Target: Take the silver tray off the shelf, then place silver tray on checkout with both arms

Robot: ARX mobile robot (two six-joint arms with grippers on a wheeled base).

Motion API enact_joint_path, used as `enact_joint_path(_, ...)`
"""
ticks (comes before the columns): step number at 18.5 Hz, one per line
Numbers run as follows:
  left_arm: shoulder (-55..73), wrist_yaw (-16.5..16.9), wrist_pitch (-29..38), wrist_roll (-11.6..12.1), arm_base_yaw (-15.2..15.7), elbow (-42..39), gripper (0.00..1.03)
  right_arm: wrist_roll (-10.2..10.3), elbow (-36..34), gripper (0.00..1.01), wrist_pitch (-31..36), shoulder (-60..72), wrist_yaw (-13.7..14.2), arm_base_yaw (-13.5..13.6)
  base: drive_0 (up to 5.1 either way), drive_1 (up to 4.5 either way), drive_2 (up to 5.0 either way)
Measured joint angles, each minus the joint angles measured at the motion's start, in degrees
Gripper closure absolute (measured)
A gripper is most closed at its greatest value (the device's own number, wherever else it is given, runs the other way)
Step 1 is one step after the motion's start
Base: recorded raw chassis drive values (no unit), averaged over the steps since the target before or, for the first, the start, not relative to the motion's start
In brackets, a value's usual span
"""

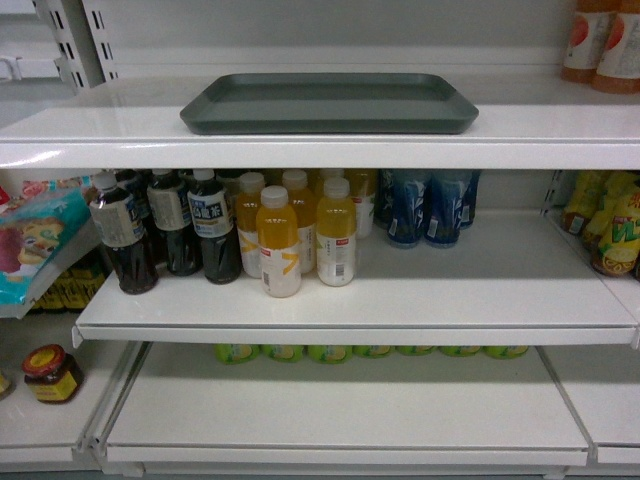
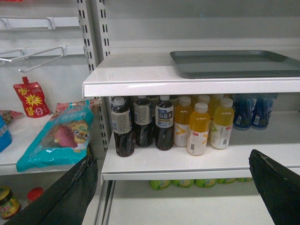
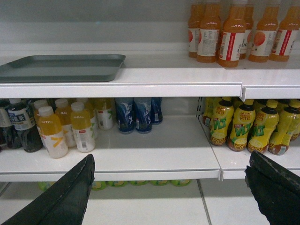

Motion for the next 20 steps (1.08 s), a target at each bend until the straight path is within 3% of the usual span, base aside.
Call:
enact_joint_path(11, 0.0, 0.0, 0.0, 0.0, 0.0, 0.0, 0.05, 0.0, 0.0, 0.03, 0.0, 0.0, 0.0, 0.0, 0.0, 0.0, 0.0)
enact_joint_path(20, 0.0, -0.04, 0.02, 0.0, 0.0, 0.0, 0.05, 0.0, 0.0, 0.03, 0.11, 0.0, 0.0, 0.0, 0.0, 4.12, -4.1)
